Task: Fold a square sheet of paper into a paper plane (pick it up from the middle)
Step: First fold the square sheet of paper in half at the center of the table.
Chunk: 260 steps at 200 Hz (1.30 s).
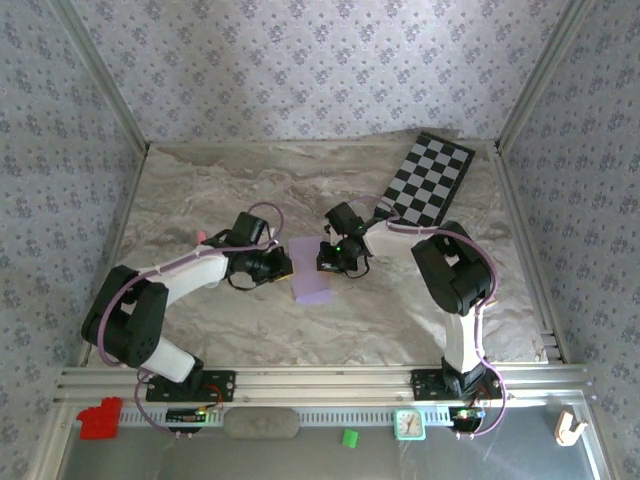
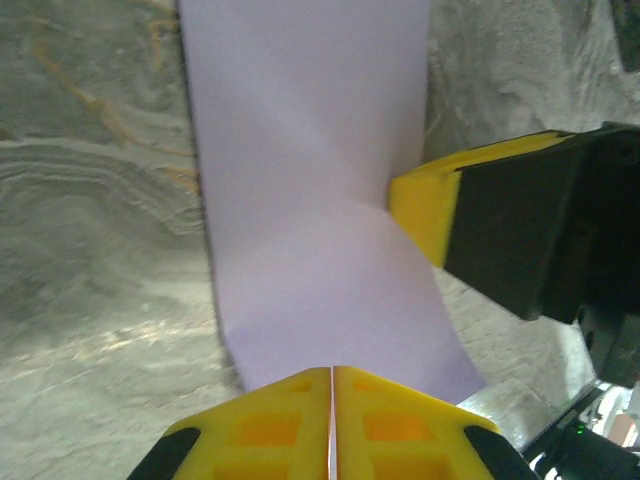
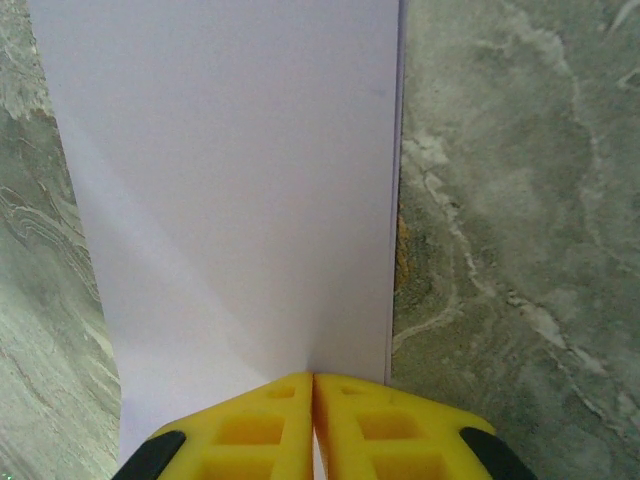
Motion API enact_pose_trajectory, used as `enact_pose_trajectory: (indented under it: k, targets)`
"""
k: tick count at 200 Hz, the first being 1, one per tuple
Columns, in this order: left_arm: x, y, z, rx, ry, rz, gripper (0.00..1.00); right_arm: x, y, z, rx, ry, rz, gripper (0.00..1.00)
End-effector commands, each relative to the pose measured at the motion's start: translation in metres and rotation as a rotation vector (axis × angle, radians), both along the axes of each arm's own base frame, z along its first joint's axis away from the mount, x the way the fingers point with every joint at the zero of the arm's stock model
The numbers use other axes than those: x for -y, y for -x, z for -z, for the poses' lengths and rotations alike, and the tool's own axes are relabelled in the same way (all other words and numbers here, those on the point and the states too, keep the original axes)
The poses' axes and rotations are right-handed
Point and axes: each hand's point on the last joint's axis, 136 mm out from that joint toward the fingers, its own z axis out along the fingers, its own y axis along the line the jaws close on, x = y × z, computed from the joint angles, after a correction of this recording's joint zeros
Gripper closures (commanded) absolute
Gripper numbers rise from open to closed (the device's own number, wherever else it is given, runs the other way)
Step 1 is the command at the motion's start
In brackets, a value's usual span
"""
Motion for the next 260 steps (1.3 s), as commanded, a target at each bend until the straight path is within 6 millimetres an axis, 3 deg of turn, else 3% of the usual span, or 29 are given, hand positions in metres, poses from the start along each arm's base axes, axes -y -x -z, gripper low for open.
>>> enact_pose_trajectory:
  k: [1, 35, 87, 158, 203, 260]
  targets:
    - [0.016, -0.001, 0.003, -0.036, 0.053, -0.01, 0.9, 0.079, 0.057, 0.088, -0.197, 0.378, 0.045, 0.89]
    - [0.028, 0.006, 0.018, -0.113, 0.057, 0.021, 0.89, 0.077, 0.058, 0.088, -0.196, 0.379, 0.032, 0.89]
    - [0.024, 0.015, 0.043, -0.18, -0.002, 0.024, 0.9, 0.078, 0.059, 0.089, -0.198, 0.382, 0.031, 0.89]
    - [-0.008, 0.059, 0.082, -0.262, -0.147, 0.073, 0.9, 0.083, 0.06, 0.091, -0.204, 0.394, 0.037, 0.89]
    - [-0.009, 0.08, 0.068, -0.204, -0.214, 0.171, 0.88, 0.084, 0.06, 0.093, -0.209, 0.389, 0.049, 0.89]
    - [-0.008, 0.09, 0.056, -0.151, -0.273, 0.175, 0.88, 0.086, 0.059, 0.094, -0.217, 0.381, 0.057, 0.89]
